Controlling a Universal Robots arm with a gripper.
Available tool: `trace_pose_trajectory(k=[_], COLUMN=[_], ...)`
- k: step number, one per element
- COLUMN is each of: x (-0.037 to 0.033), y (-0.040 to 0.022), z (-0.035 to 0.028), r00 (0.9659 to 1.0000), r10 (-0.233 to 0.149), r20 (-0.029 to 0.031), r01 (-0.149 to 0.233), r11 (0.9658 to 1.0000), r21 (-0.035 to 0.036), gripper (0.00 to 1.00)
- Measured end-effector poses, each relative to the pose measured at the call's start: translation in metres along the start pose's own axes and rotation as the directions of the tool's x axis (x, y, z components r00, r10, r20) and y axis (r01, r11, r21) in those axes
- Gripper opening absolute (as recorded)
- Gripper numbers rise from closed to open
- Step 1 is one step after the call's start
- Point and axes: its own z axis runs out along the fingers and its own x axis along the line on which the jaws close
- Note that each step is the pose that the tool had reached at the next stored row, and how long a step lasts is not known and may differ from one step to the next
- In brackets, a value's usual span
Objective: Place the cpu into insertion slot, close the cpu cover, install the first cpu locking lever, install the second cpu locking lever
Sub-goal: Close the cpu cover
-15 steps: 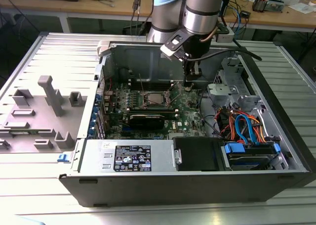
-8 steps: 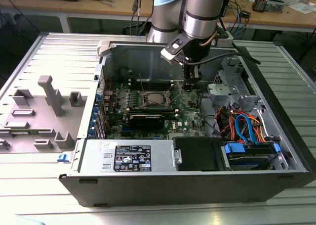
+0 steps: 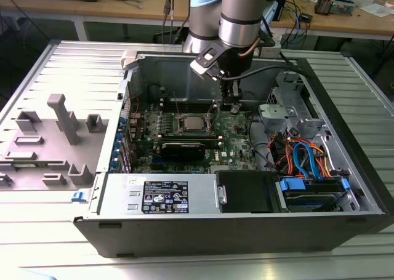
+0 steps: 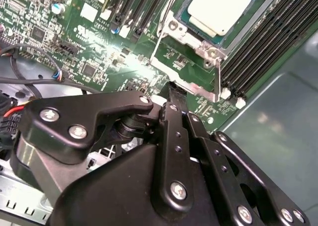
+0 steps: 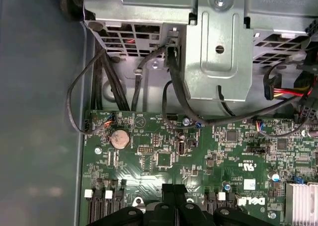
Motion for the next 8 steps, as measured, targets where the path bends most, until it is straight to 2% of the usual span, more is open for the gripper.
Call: trace_pose_trajectory(k=[2,6,8], x=[0.0012,0.0025,0.0039], y=[-0.0051,-0.0106,-0.0168], z=[-0.0001,-0.0003,-0.0005], r00=[1.0,1.0,1.0], r10=[0.002,0.003,0.004], r20=[0.0,0.0002,0.0003], r01=[-0.002,-0.003,-0.004], r11=[1.0,1.0,1.0], r21=[-0.0018,-0.0036,-0.0062], gripper=[0.11,0.11,0.11])
